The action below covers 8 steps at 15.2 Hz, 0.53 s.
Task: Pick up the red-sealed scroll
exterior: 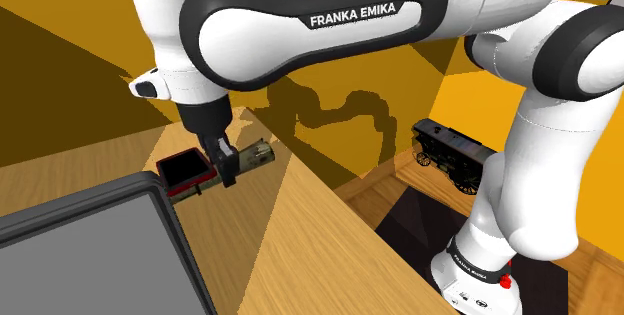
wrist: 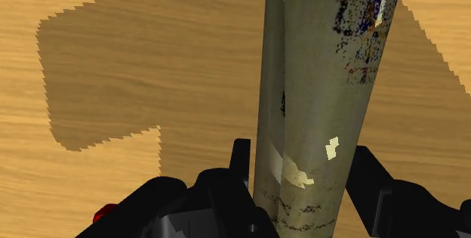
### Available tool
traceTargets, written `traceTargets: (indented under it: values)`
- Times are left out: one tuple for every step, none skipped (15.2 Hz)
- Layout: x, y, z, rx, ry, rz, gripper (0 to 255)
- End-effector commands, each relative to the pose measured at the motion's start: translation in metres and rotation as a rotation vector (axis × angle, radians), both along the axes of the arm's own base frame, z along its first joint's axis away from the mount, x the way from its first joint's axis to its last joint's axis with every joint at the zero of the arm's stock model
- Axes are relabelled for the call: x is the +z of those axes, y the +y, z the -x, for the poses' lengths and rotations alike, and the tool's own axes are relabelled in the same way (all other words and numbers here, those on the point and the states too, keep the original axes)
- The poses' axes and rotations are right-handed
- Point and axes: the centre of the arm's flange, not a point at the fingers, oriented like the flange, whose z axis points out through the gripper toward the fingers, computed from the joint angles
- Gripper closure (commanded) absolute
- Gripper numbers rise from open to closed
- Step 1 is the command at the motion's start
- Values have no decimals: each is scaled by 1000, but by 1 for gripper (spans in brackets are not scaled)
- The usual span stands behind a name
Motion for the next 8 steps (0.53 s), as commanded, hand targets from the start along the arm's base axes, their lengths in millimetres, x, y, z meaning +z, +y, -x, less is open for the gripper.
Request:
traceTargets:
  values:
    - [12,1,-1,0,0,0,255]
    - [17,1,-1,0,0,0,255]
    - [23,1,-1,0,0,0,255]
    - [28,1,-1,0,0,0,255]
    - [33,1,-1,0,0,0,255]
    - [38,1,-1,0,0,0,255]
    - [39,1,-1,0,0,0,255]
    - [39,1,-1,0,0,0,255]
